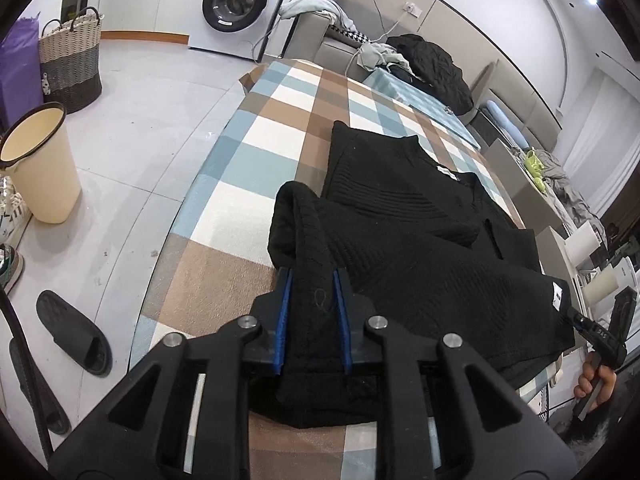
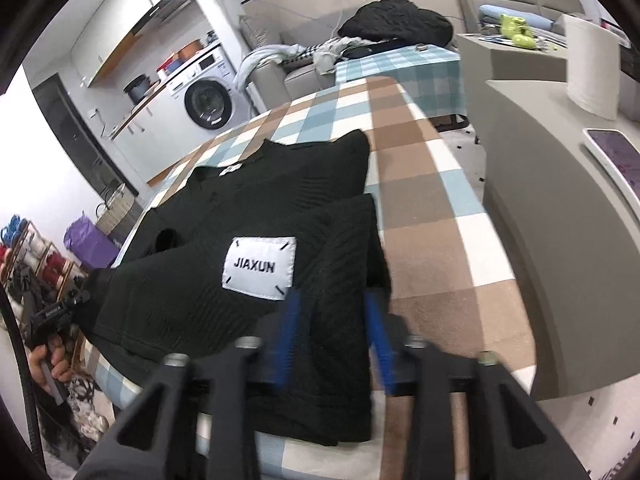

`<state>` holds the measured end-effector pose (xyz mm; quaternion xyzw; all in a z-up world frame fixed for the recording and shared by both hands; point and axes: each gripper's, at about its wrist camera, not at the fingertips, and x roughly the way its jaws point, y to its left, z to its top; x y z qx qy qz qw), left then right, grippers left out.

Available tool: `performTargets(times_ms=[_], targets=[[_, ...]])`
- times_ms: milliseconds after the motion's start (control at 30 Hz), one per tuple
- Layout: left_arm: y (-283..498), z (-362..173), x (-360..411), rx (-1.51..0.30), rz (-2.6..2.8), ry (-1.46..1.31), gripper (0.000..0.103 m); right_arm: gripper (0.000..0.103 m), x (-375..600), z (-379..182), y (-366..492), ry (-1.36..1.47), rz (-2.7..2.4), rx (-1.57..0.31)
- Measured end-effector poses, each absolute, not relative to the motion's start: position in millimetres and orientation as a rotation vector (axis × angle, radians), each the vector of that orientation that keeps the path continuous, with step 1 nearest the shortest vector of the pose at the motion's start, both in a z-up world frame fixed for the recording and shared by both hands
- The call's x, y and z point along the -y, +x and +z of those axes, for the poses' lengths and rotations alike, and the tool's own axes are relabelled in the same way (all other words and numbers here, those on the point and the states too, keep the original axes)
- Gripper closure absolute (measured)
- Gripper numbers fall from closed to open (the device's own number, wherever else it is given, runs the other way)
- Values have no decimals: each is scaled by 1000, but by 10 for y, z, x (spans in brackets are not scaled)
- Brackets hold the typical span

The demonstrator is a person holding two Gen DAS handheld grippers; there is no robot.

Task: Fold small clothes

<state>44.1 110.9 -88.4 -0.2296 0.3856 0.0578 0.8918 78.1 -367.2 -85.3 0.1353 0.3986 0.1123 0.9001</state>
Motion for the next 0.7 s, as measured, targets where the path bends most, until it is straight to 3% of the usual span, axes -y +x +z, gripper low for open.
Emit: performTargets(times_ms=[300,333,367,467,700], targets=[[454,-884,-1105,-807,130,-496,86,58,3757,-966,804,337,237,-841],[448,-880,-1102,-800,129,-495,86,66,3731,-964,791,333,242,-836],[441,-875,-1096,-792,130,-492,86,81,3716,-955,777,326,246,-825],[416,-846,-1087,-764,133,-484,94,97,3697,-882,718,303,241,-770],[504,-580,-1160,-661,101,-523,97,98,3765,-499,746,397,276,-622]])
